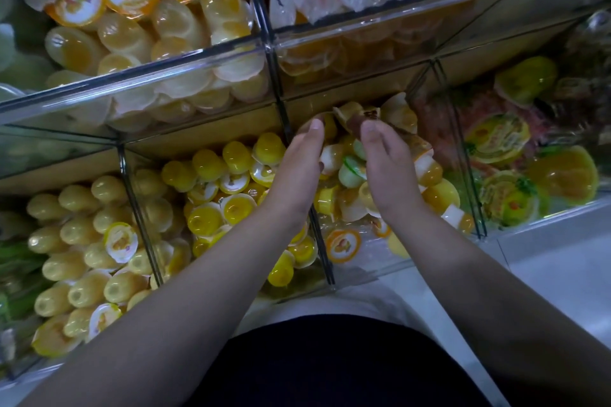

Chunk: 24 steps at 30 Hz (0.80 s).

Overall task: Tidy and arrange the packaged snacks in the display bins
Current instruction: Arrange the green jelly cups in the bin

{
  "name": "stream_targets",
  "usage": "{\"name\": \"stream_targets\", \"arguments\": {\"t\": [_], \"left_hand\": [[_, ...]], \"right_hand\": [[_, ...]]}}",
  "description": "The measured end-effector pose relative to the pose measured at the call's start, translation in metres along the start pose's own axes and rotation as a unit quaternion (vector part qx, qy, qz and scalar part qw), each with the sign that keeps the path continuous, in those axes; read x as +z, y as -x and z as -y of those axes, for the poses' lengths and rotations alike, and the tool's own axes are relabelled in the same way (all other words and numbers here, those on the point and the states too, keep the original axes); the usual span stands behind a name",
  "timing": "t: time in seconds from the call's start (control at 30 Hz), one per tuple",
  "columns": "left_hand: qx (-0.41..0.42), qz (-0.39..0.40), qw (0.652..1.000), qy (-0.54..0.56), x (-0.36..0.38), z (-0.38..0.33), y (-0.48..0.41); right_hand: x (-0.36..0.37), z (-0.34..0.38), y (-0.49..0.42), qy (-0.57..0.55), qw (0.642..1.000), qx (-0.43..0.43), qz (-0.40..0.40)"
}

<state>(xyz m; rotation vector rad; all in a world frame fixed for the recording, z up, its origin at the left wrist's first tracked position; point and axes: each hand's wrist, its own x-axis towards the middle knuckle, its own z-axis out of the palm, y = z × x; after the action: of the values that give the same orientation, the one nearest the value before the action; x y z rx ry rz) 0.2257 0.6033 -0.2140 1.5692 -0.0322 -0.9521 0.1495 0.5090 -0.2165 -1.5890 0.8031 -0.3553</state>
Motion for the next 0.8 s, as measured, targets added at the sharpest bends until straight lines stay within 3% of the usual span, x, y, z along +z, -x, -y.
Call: {"name": "stream_targets", "arguments": {"t": [0.33, 0.43, 0.5, 0.63, 0.8], "left_hand": [[-0.144, -0.018, 0.989, 0.018, 0.016, 0.010, -0.020], [-0.186, -0.004, 0.981, 0.058, 0.019, 0.011, -0.024], [-0.193, 0.005, 0.980, 0.052, 0.018, 0.010, -0.025], [-0.196, 0.030, 0.980, 0.030, 0.018, 0.008, -0.027], [-0.189, 0.053, 0.980, -0.004, 0.017, 0.008, -0.024]], "right_hand": [[-0.005, -0.034, -0.014, 0.146, 0.988, 0.046, 0.026], [-0.004, -0.039, -0.015, 0.189, 0.978, 0.053, 0.074], [-0.004, -0.044, -0.019, 0.278, 0.954, 0.020, 0.113], [0.000, -0.052, -0.016, 0.463, 0.870, -0.037, 0.167], [0.008, -0.053, -0.005, 0.487, 0.861, -0.091, 0.113]]}}
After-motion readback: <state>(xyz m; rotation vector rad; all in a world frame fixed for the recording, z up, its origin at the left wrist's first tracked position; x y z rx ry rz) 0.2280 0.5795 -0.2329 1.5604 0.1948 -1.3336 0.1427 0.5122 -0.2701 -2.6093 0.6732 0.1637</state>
